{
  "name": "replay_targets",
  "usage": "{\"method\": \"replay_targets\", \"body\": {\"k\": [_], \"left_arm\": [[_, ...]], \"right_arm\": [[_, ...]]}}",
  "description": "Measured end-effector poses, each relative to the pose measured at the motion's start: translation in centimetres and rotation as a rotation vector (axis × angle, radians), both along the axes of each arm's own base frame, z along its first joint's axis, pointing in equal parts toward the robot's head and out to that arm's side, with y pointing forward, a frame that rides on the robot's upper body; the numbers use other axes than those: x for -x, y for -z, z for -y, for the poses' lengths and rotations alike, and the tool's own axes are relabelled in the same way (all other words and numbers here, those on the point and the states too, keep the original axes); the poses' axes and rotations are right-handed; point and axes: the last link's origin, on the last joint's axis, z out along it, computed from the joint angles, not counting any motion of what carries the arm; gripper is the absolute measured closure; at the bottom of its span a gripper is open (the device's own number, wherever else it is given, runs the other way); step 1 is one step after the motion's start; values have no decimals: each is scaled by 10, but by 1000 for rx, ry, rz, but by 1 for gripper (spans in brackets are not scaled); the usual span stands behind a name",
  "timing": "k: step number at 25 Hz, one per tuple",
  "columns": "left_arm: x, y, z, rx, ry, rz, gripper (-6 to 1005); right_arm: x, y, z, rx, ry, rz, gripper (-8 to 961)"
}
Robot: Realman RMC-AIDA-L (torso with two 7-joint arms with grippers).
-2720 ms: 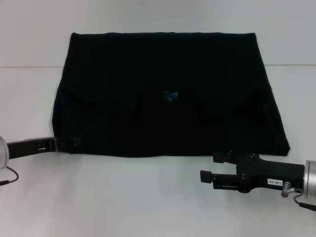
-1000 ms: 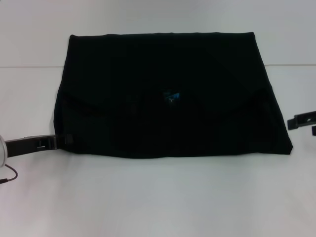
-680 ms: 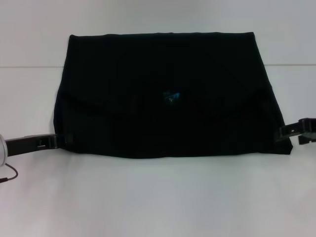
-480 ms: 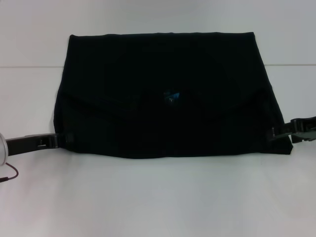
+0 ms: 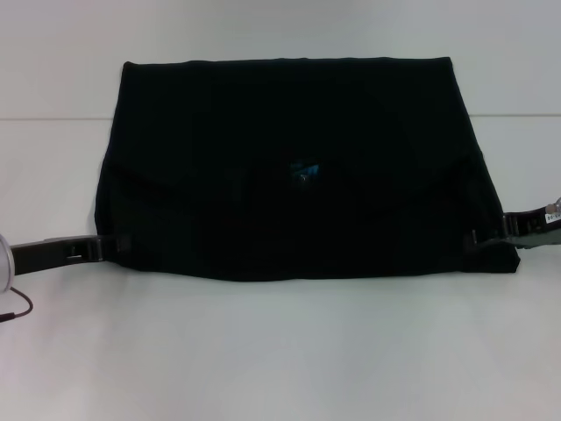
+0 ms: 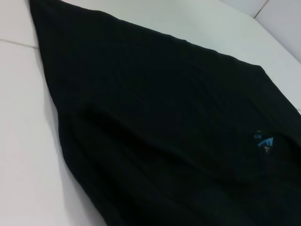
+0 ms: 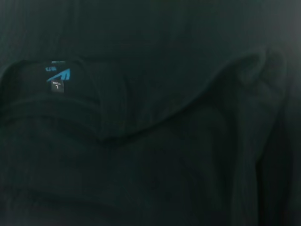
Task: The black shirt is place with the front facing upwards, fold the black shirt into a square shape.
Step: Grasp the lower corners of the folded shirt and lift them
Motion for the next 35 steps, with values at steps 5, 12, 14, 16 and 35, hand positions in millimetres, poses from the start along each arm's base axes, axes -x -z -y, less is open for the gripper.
{"method": "replay_targets", "body": {"k": [5,12,14,16,35], "left_arm": [[0,0,0,0,8,-5,939],[-1,-1,0,-3,9,5,939],[-2,-1,0,-5,11,13,939],[-2,-1,1,-2,14,19,938],[-15,-4,15,117,32,125,940]], "right_arm": [[0,0,0,-3,-2,1,412],[0,1,0,2,-2,5,684],[-1,1,1,2,0,5,727],[-2,0,1,0,3,6,770],[-5,-14,23,97,7,-30,896]]}}
